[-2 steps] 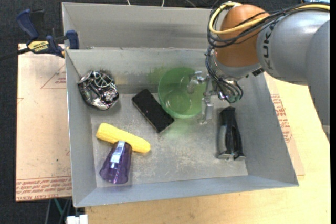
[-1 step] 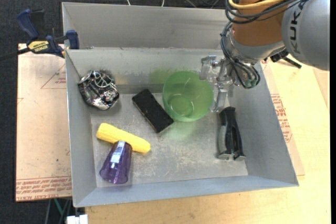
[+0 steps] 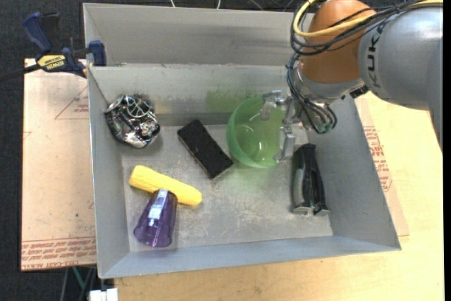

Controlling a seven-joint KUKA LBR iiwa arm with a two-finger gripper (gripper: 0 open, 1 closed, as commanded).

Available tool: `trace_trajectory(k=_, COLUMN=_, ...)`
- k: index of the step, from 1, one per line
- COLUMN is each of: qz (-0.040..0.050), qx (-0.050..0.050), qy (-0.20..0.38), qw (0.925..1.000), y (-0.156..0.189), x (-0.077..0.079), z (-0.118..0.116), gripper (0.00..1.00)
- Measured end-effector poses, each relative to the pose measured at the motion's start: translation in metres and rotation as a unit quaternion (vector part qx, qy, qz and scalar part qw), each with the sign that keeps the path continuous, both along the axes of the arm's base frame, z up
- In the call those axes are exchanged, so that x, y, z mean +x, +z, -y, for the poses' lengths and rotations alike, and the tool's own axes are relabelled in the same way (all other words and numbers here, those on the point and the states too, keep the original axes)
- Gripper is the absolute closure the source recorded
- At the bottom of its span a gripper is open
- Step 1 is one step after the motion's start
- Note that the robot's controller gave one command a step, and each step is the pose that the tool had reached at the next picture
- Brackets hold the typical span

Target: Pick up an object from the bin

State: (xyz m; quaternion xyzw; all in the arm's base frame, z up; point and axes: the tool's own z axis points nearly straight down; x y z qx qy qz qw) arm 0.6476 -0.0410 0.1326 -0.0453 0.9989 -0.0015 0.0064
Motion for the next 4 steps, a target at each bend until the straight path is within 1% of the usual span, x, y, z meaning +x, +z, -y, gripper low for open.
trace_trajectory(k=1, qz=0.0047, qx=0.002, qy=0.001, qw=1.0000, y=0.053, x=-0.077, z=-0.033, gripper=0.00)
trace_trajectory(k=2, qz=-0.0061, qx=0.001, qy=-0.022, qw=0.9997, y=-0.056, x=-0.058, z=-0.041, gripper=0.00)
trace_trajectory(k=3, qz=0.0102, qx=-0.001, qy=0.096, qw=0.9953, y=-0.031, x=-0.085, z=-0.066, gripper=1.00)
trace_trajectory(k=4, qz=0.0101, qx=-0.001, qy=0.096, qw=0.9953, y=-0.031, x=-0.085, z=-0.066, gripper=1.00)
